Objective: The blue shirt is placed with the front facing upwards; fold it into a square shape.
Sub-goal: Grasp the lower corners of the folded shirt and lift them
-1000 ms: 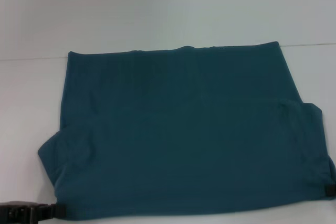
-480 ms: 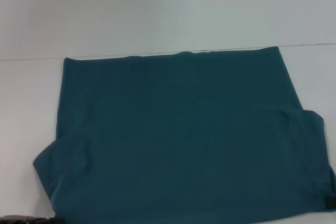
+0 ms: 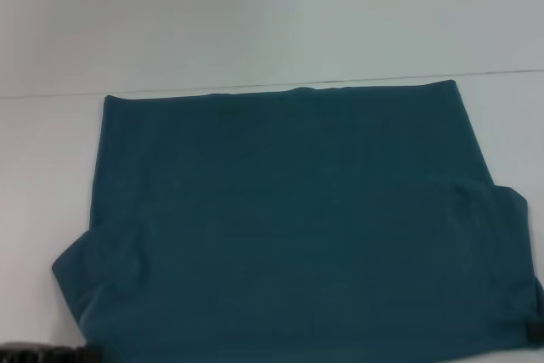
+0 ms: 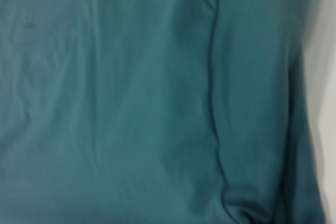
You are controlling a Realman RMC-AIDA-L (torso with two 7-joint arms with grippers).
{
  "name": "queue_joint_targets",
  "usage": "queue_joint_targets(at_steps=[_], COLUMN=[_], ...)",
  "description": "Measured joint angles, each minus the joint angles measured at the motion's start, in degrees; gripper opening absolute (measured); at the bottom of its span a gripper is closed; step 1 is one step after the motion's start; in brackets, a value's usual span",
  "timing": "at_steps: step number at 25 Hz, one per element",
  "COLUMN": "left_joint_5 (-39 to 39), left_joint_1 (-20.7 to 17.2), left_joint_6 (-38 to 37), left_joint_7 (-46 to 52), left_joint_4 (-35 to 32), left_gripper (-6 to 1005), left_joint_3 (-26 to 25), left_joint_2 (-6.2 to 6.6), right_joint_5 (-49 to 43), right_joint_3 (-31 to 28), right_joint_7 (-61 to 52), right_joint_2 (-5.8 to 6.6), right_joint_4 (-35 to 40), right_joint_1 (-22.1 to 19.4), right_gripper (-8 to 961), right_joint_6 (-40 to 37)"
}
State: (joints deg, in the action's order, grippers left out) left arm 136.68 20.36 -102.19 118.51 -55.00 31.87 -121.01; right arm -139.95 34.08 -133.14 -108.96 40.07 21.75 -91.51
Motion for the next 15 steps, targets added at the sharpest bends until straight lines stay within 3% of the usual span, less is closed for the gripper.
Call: queue_joint_targets(at_steps=[8, 15], left_joint_5=[0.6, 1.7], left_joint_1=[6.6, 13.6], left_joint_6=[1.3, 5.7], left_joint_7=[2.0, 4.0], left_joint_4=[0.9, 3.8], left_gripper=[2, 2], left_joint_3=[-3.1, -3.4], left_joint_2=[3.47, 6.71], right_joint_5=[3.8, 4.3], right_joint_3=[-6.8, -7.5], right_joint_7=[-1.0, -4.8], right_joint_2=[1.91, 2.60], right_joint_4=[-0.1, 0.1], right_joint_1=[6.9, 13.8], right_gripper=[49, 50], right_joint_6=[-1.3, 2.3])
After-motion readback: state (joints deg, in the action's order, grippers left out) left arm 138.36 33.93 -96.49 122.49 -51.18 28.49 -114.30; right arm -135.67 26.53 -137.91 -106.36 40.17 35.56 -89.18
